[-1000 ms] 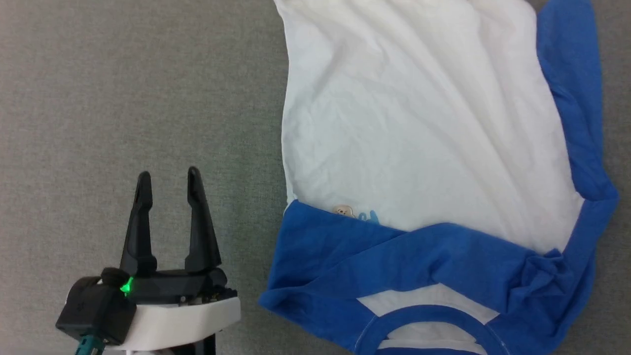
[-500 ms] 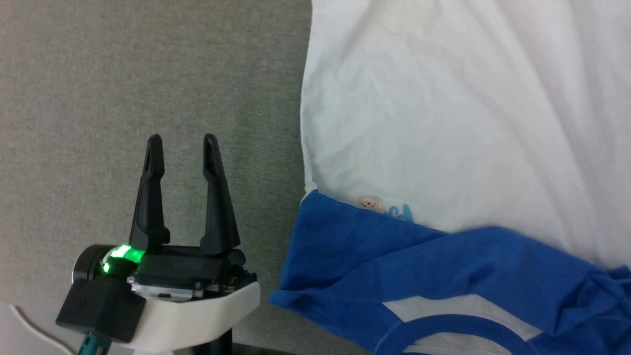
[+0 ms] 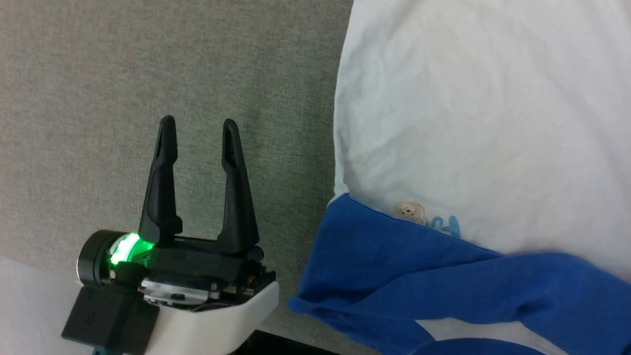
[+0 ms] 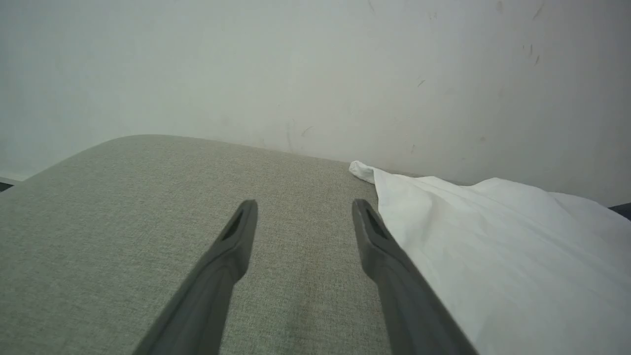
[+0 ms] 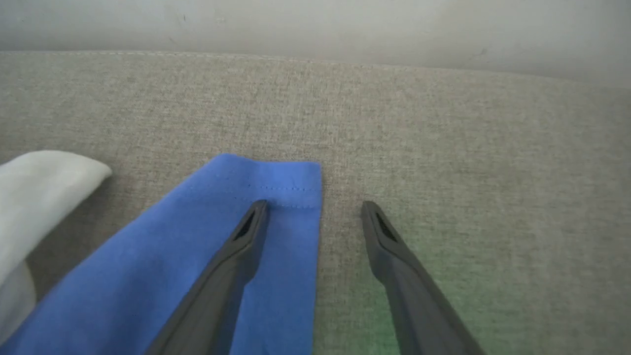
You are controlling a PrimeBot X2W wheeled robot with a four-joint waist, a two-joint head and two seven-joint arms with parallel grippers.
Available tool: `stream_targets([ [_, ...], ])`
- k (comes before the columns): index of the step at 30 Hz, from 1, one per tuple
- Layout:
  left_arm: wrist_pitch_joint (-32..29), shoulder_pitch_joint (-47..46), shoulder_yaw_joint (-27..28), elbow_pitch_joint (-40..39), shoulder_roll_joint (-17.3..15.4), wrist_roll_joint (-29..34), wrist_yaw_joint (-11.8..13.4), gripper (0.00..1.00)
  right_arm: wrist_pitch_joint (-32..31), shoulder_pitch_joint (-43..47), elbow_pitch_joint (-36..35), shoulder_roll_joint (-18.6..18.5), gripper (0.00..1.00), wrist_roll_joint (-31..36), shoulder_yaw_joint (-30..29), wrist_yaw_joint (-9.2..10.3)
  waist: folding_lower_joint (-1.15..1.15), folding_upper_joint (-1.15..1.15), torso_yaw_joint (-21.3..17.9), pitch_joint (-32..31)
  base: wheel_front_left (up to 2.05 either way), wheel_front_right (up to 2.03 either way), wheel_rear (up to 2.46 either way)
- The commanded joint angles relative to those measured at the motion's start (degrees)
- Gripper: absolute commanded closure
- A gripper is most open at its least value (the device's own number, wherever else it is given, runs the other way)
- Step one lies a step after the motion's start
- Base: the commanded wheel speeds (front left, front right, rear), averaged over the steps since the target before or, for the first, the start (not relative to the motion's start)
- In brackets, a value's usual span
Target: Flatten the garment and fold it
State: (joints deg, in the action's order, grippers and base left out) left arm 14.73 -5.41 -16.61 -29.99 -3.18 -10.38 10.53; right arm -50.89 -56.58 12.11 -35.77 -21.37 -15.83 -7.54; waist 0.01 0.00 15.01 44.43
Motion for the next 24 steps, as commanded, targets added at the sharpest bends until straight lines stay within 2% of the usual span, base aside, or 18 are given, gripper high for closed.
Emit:
stream_targets([
  [1, 0.3, -1.1, -0.2, -0.2, 0.3, 0.6, 0.4, 0.0, -1.1, 1.0, -0.2, 0.3, 0.18, 0.7, -0.1, 0.05, -0.01, 0.0, 1.4, 1.9, 0.0, 0.0, 0.0],
  [2, 0.3, -1.1, -0.2, -0.2, 0.3, 0.6, 0.4, 0.0, -1.1, 1.0, -0.2, 0.3, 0.18, 0.7, -0.1, 0.05, -0.01, 0.0, 1.4, 1.9, 0.0, 0.0, 0.0],
  [3, 0.3, -1.2, -0.2, -0.2, 0.3, 0.5, 0.6, 0.0, -1.7, 1.1, -0.3, 0.5, 0.52, 1.1, -0.5, 0.05, -0.01, 0.0, 1.4, 2.0, 0.0, 0.0, 0.0],
  [4, 0.3, -1.3, -0.3, -0.2, 0.3, 0.4, 0.7, 0.0, -2.2, 1.1, -0.5, 0.8, 0.63, 1.5, -0.8, 0.05, -0.01, 0.0, 1.3, 2.0, 0.0, 0.0, 0.0],
  [5, 0.3, -1.4, -0.3, -0.1, 0.3, 0.4, 0.8, 0.0, -2.3, 1.1, -0.9, 1.1, 1.0, 1.7, -0.9, 0.05, -0.01, 0.0, 1.3, 2.0, 0.0, 0.0, 0.0],
  [10, 0.3, -1.6, 0.1, 0.6, 0.3, 0.4, 0.9, 0.0, -1.6, 1.0, -2.1, 3.2, 1.0, 2.4, -2.3, 0.05, -0.01, 0.0, 0.2, 1.1, 0.0, 0.0, 0.0],
  [16, 0.3, -1.4, 1.8, 1.8, 0.3, 0.8, 0.2, 0.0, 4.3, 1.3, -4.1, 5.3, 1.0, -0.7, -3.7, 0.05, -0.01, 0.0, -2.3, -3.6, 0.0, 0.0, 0.0],
  [24, 0.3, 2.3, 5.9, 3.3, -0.7, 0.3, -1.3, 0.0, 9.0, 8.0, -5.7, 4.3, 1.0, -5.5, -10.3, 0.05, -0.01, 0.0, -6.7, -13.5, 0.0, 0.0, 0.0],
])
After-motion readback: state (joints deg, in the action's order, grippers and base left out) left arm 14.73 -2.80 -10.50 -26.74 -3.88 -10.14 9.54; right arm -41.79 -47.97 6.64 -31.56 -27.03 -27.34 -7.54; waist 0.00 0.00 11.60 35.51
